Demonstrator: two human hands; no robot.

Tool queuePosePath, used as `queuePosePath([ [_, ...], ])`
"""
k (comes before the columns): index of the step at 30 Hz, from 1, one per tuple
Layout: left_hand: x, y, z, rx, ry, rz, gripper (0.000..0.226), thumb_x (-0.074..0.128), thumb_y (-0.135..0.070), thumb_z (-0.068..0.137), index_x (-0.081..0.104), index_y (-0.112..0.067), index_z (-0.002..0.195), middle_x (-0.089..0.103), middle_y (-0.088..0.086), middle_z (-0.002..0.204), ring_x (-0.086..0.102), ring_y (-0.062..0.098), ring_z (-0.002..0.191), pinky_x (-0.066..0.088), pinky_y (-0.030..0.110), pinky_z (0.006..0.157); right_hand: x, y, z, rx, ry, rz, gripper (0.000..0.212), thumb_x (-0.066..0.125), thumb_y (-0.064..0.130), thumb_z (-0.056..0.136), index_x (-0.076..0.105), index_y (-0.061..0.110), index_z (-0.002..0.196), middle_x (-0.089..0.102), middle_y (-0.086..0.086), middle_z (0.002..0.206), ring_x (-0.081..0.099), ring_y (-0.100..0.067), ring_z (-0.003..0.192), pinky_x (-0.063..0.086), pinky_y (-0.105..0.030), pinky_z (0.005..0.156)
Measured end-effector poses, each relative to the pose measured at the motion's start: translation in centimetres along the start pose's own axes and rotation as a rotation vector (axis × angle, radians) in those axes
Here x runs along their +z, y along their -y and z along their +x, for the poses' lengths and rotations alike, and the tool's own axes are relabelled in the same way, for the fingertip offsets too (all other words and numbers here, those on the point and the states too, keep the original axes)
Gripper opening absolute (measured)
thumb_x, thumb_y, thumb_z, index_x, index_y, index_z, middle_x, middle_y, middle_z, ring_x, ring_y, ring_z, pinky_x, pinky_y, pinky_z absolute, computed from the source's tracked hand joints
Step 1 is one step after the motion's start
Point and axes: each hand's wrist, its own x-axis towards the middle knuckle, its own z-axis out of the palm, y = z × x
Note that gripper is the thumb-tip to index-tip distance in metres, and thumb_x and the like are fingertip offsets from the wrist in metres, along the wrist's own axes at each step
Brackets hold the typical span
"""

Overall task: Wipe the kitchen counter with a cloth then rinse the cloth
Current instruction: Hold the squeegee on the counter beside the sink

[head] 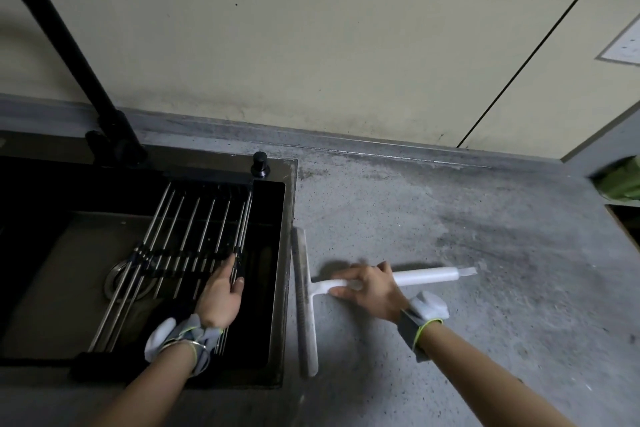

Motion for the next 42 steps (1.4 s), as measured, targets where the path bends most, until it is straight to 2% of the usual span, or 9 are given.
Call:
queuePosePath([
  [5,-0.3,0.9,-1.2,0.045,-0.002,-0.003,0.055,0.044,-0.017,0.099,0.024,-0.019,0.150,0.024,0.002,0.156,0.020,0.024,0.144,0.018,0.031,0.115,-0.8,-1.9,-1.9,0.098,-0.059,0.123,0.039,0.056,0.057,0.080,0.061,0.040,0.115,0.058,0.020,0.105,0.049,-0.008,0.101,0.021,-0.032,0.092],
  [9,-0.5,1.7,-2.0,0.085,-0.005,-0.004,0.053,0.045,-0.017,0.099,0.027,-0.016,0.149,0.027,0.002,0.155,0.024,0.021,0.143,0.020,0.027,0.113,-2.7,-5.8,-4.7,0.219,-0.135,0.147,0.053,0.047,0.072,0.066,0.059,0.044,0.109,0.058,0.019,0.104,0.057,-0.012,0.099,0.037,-0.043,0.101],
  [14,-0.4,2.6,-3.2,0.083,0.003,-0.019,0.050,0.045,-0.017,0.099,0.032,-0.015,0.147,0.032,0.005,0.153,0.028,0.022,0.142,0.023,0.030,0.114,-3.1,-8.3,-8.1,0.297,-0.165,0.066,0.026,0.051,0.061,0.078,0.055,0.054,0.102,0.063,0.016,0.110,0.056,-0.008,0.095,0.030,-0.038,0.099],
  [28,-0.2,3.0,-4.7,0.089,0.066,0.038,0.051,0.042,-0.018,0.100,0.028,-0.016,0.149,0.031,0.006,0.153,0.033,0.026,0.139,0.029,0.031,0.111,3.9,1.7,-7.4,0.136,-0.090,0.038,0.035,0.051,0.057,0.086,0.061,0.041,0.115,0.053,0.023,0.093,0.048,-0.004,0.089,0.017,-0.028,0.086],
  [32,-0.5,3.0,-4.2,0.097,0.057,0.068,0.052,0.042,-0.018,0.100,0.027,-0.012,0.149,0.029,0.007,0.154,0.030,0.026,0.141,0.028,0.034,0.113,3.7,2.4,-7.0,0.134,-0.085,0.228,0.012,0.057,0.056,0.080,0.058,0.061,0.090,0.057,0.029,0.088,0.053,0.000,0.088,0.023,-0.035,0.097],
  [36,-0.9,2.4,-3.2,0.095,0.030,0.098,0.053,0.041,-0.019,0.100,0.025,-0.012,0.149,0.027,0.007,0.155,0.028,0.026,0.141,0.028,0.035,0.113,0.6,-0.2,-6.3,0.213,-0.158,0.283,0.020,0.059,0.053,0.081,0.049,0.070,0.081,0.063,0.025,0.095,0.049,0.004,0.065,0.040,-0.044,0.098],
  [38,-1.0,2.0,-2.5,0.111,0.021,0.121,0.053,0.041,-0.020,0.100,0.024,-0.013,0.150,0.026,0.006,0.155,0.028,0.025,0.141,0.028,0.034,0.112,-1.3,-2.2,-5.9,0.271,-0.185,0.288,0.013,0.056,0.056,0.080,0.052,0.065,0.089,0.067,0.015,0.104,0.046,0.003,0.062,0.042,-0.034,0.084],
  [40,-1.2,1.5,-1.7,0.128,0.014,0.145,0.053,0.040,-0.020,0.100,0.023,-0.013,0.150,0.025,0.005,0.156,0.028,0.024,0.142,0.027,0.032,0.112,-3.1,-4.1,-5.3,0.323,-0.231,0.286,0.037,0.052,0.063,0.074,0.061,0.049,0.107,0.069,0.012,0.100,0.052,-0.001,0.065,0.035,-0.025,0.072],
  [42,-1.3,0.9,-0.7,0.139,0.002,0.175,0.053,0.040,-0.019,0.100,0.023,-0.013,0.150,0.024,0.003,0.156,0.027,0.023,0.142,0.025,0.031,0.113,-4.5,-5.7,-4.5,0.381,-0.270,0.242,0.044,0.053,0.062,0.079,0.064,0.037,0.114,0.069,0.009,0.107,0.061,-0.013,0.091,0.036,-0.038,0.092],
])
